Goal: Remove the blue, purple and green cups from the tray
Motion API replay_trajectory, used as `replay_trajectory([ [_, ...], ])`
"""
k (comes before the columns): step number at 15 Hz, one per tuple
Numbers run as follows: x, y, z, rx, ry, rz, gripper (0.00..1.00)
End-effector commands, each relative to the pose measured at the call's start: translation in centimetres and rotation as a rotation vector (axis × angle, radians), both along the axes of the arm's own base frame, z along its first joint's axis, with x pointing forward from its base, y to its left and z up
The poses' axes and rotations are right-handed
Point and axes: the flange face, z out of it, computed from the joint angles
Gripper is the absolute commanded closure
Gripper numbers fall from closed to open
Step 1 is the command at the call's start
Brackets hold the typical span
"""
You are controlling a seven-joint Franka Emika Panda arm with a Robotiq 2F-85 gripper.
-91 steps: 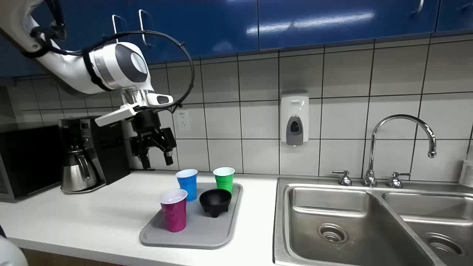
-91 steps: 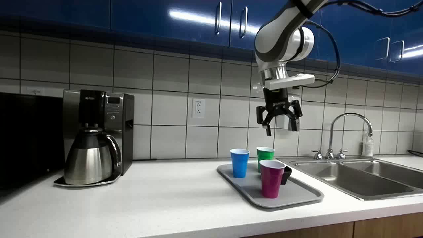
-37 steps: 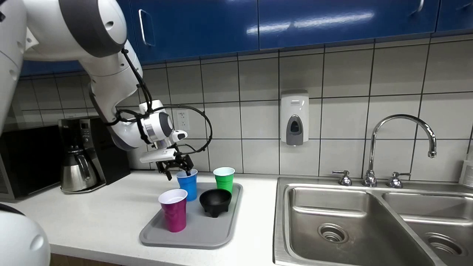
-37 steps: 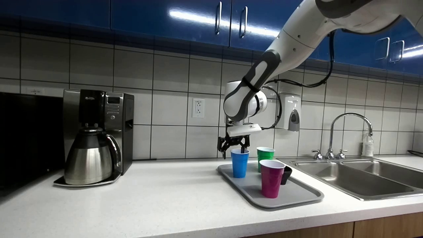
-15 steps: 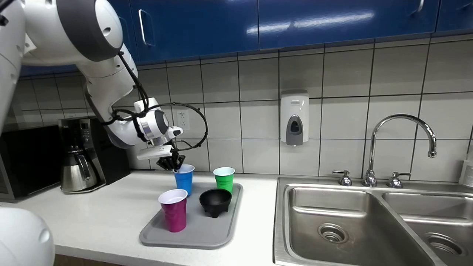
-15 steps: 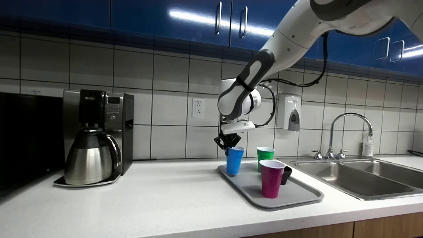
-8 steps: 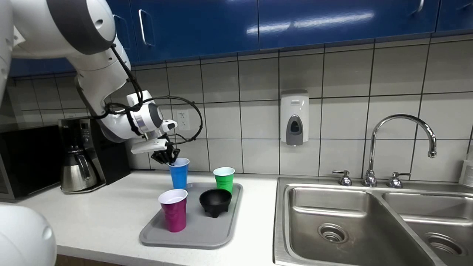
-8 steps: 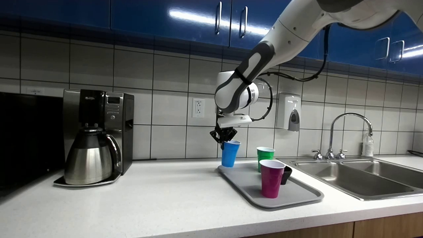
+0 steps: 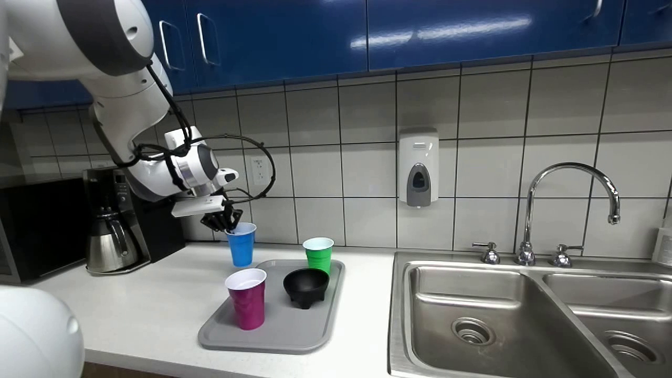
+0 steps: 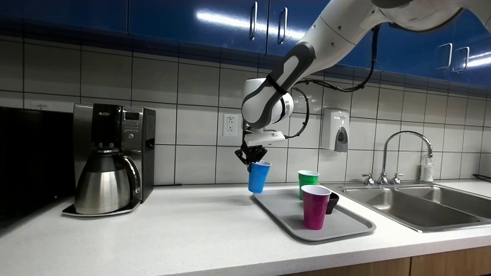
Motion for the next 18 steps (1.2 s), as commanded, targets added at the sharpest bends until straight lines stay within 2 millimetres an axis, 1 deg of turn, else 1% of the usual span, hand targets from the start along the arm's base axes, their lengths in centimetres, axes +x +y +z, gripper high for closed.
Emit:
replay_trajectory([
  [1, -0.9, 2.2, 0.7, -0.005, 0.006, 0.059, 1.00],
  [6, -2.3, 5.4, 0.2, 0.005, 0.021, 0.128, 1.00],
  [9, -3.2, 6.8, -0.7, 0.006, 0.042, 0.169, 1.00],
  [13, -4.0, 7.8, -2.3, 0.006, 0.068, 0.206, 1.00],
  [18, -4.5, 8.3, -4.0, -0.005, 0.095, 0.241, 1.00],
])
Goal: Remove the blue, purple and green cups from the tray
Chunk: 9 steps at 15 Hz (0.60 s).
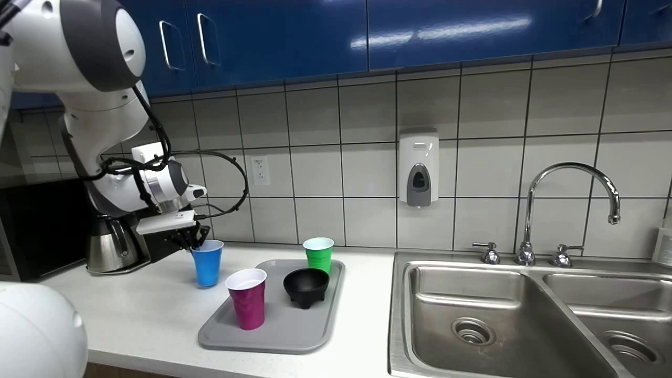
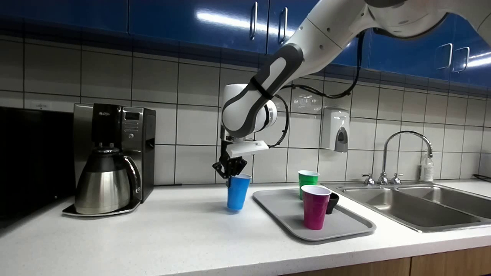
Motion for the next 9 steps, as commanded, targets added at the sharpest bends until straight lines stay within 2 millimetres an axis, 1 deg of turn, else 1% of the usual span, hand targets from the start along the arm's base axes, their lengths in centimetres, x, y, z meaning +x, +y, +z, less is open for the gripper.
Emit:
replay_trajectory([
  [1, -0.33, 0.19, -0.49, -0.005, 0.020, 0.041, 1.00],
  [4, -0.43, 0.25, -1.08, -0.011, 0.031, 0.055, 1.00],
  [5, -0.41, 0.33, -1.12, -0.016, 0.031, 0.058, 0.73],
  [6, -0.46, 0.35, -1.20, -0.021, 0.032, 0.065, 0.71],
  [8, -0.48, 0.43, -1.24, -0.023, 0.031, 0.070, 0.59],
  [9, -0.48, 0.46, -1.22, -0.023, 0.030, 0.070, 0.51],
])
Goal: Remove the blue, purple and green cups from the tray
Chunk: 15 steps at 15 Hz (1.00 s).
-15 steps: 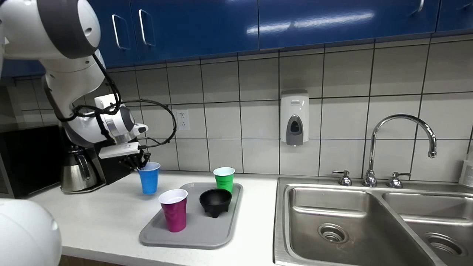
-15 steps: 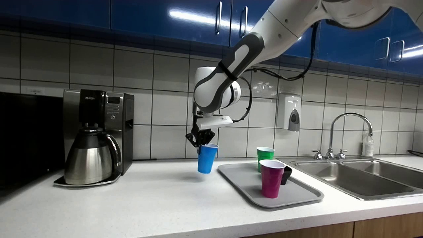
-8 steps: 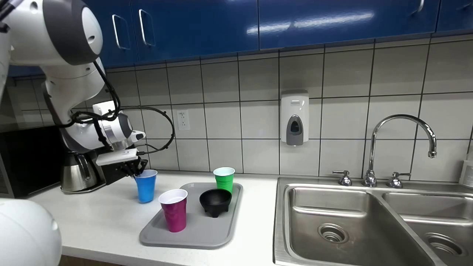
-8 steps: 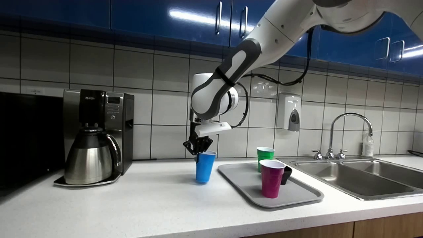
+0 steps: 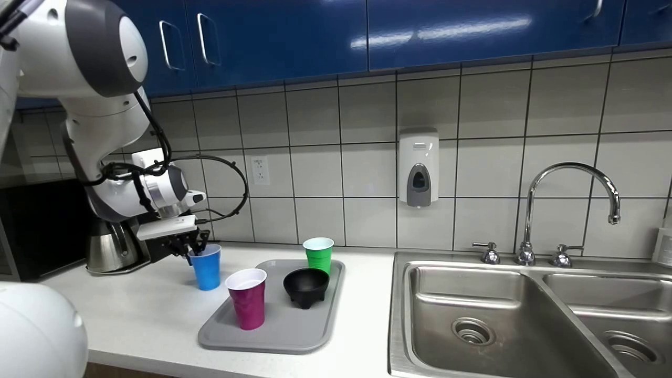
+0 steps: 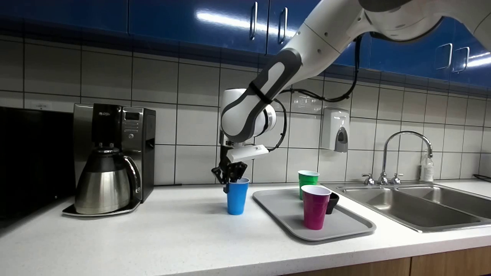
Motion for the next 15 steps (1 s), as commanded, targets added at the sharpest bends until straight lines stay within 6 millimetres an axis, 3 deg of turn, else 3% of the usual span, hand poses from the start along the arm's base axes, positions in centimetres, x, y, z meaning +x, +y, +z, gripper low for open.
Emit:
replay_trajectory([
  [1, -0.1, 0.2, 0.4, -0.005, 0.004, 0.027, 0.44],
  [7, -0.1, 0.1, 1.8, 0.003, -0.020, 0.022, 0.01],
  [15, -0.3, -0.2, 5.8, 0.036, -0.074, 0.017, 0.00],
])
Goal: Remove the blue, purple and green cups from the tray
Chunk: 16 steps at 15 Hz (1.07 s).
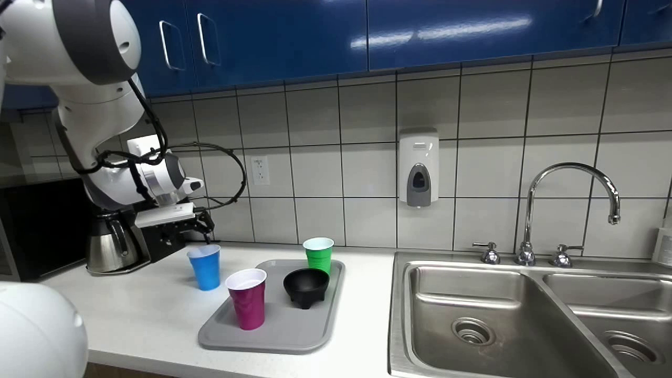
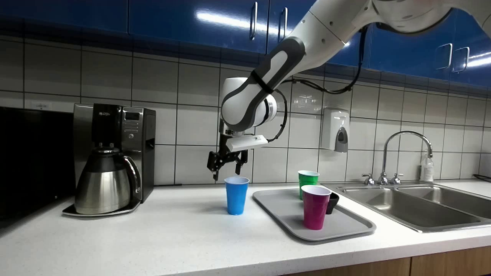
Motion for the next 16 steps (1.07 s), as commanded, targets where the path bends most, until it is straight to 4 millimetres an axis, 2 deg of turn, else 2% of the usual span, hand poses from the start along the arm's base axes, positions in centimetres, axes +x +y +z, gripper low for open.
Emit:
replay_trajectory([
  [1, -0.6, -0.7, 2.8, 0.012, -0.030, 0.006, 0.00],
  [8, -0.7, -3.1, 6.1, 0.005, -0.063, -0.049, 0.00],
  [16, -1.9, -7.9, 7.5, -0.024, -0.048, -0.152, 0.00],
])
